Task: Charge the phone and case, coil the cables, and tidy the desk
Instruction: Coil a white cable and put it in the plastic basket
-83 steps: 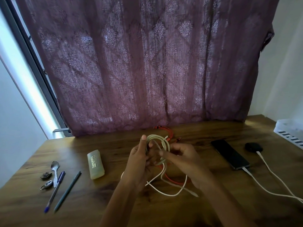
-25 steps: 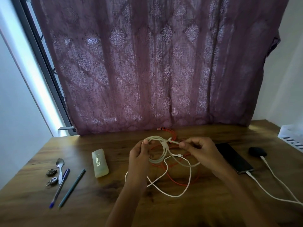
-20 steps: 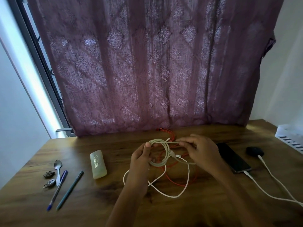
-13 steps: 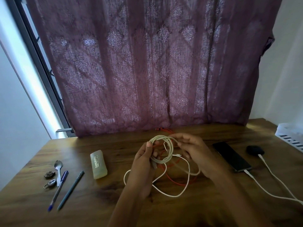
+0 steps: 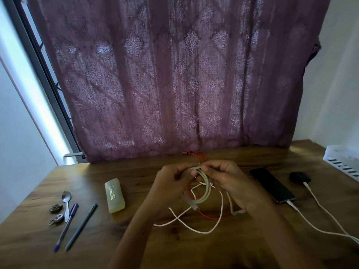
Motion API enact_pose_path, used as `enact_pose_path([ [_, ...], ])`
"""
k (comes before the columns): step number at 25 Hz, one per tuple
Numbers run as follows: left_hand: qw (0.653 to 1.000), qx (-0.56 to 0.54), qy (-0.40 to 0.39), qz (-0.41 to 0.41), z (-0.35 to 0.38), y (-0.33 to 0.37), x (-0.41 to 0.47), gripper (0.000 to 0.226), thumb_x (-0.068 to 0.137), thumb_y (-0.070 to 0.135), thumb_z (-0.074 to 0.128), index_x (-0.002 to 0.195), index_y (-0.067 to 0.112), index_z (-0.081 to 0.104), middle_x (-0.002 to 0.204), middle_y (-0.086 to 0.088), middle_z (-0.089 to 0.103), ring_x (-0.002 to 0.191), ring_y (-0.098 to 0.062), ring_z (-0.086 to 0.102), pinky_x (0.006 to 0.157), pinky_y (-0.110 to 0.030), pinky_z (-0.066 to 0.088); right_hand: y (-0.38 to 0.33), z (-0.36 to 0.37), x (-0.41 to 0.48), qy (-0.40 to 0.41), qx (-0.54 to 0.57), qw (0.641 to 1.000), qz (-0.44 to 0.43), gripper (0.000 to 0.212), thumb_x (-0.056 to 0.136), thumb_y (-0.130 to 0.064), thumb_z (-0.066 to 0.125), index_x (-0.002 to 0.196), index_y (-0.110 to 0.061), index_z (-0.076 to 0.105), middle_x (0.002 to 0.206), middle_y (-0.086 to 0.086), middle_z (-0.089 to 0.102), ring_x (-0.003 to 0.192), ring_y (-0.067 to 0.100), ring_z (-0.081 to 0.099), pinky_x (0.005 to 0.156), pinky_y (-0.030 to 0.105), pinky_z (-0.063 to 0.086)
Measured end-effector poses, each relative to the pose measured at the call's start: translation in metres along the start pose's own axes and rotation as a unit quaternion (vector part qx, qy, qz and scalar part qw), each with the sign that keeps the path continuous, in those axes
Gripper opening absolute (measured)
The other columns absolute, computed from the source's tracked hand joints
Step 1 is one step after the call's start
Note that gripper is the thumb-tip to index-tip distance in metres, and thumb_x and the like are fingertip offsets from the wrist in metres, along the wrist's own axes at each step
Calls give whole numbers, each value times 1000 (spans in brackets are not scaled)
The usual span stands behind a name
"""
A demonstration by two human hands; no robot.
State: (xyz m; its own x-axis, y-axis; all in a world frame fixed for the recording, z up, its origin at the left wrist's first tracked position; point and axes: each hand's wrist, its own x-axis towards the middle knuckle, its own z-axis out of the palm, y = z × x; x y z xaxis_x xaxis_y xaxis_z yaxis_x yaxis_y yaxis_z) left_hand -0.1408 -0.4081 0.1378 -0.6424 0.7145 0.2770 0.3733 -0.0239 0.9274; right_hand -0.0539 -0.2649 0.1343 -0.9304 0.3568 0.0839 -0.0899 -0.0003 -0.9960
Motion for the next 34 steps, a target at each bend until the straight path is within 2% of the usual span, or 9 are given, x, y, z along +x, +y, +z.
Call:
enact_pose_path([
  [3,998,39,41,6,2,3,2,24,85,9,62,89,30,73,81,-1,75,79,-17,71,76,-30,57,-3,3,1,36,-38,997,-48,9,85,-10,63,78,-14,64,65,-1,67,50,4,57,48,16,45],
  [8,982,-137,113,-62,13,1,-4,20,85,6,59,84,19,74,80,-12,74,78,-25,70,73,-34,58,7,4,4,127,-191,959,-167,14,85,-13,65,80,-24,72,85,-1,69,80,11,67,73,24,53],
  [11,963,-212,144,-78,16,5,-6,15,85,3,58,86,8,72,78,-11,74,74,-18,71,69,-28,59,10,8,-2,120,-173,970,-118,16,88,-26,60,81,-21,73,82,8,72,80,23,68,73,39,55],
  [14,951,-229,193,-75,20,7,-7,13,84,3,59,88,6,71,75,-10,74,70,-16,71,64,-23,58,12,15,-12,113,-86,990,1,56,71,-66,57,90,-14,70,94,13,71,91,28,66,85,44,52],
  [18,950,-204,228,-64,21,2,-8,12,84,5,61,86,10,72,75,-6,75,72,-16,72,62,-22,57,-2,20,-21,24,-74,997,-16,13,86,-15,64,94,-17,73,90,-1,75,88,9,70,72,15,52],
  [23,960,-179,197,-87,20,-2,-7,14,86,3,58,92,8,70,70,-2,74,64,-11,70,56,-20,54,-2,17,-17,34,64,997,11,36,83,7,57,111,-16,58,83,6,74,78,15,71,67,27,57],
  [26,987,-72,140,-31,15,-5,-7,33,89,0,53,101,28,65,79,5,72,76,-6,68,67,-16,53,-3,17,-15,8,257,964,62,36,83,16,44,107,-8,55,66,5,68,59,12,66,53,26,55],
  [30,983,149,103,23,12,-7,-9,26,86,7,58,95,30,67,83,16,67,81,1,63,72,-16,50,-1,18,-11,1,319,943,91,31,81,9,51,109,-3,52,65,7,69,52,12,64,49,24,54],
  [34,982,131,132,-19,14,-8,-10,16,88,14,59,80,25,67,71,4,67,69,-15,64,68,-35,52,2,19,-13,45,83,994,47,24,73,-19,70,94,-10,62,80,5,70,65,12,63,53,29,50],
])
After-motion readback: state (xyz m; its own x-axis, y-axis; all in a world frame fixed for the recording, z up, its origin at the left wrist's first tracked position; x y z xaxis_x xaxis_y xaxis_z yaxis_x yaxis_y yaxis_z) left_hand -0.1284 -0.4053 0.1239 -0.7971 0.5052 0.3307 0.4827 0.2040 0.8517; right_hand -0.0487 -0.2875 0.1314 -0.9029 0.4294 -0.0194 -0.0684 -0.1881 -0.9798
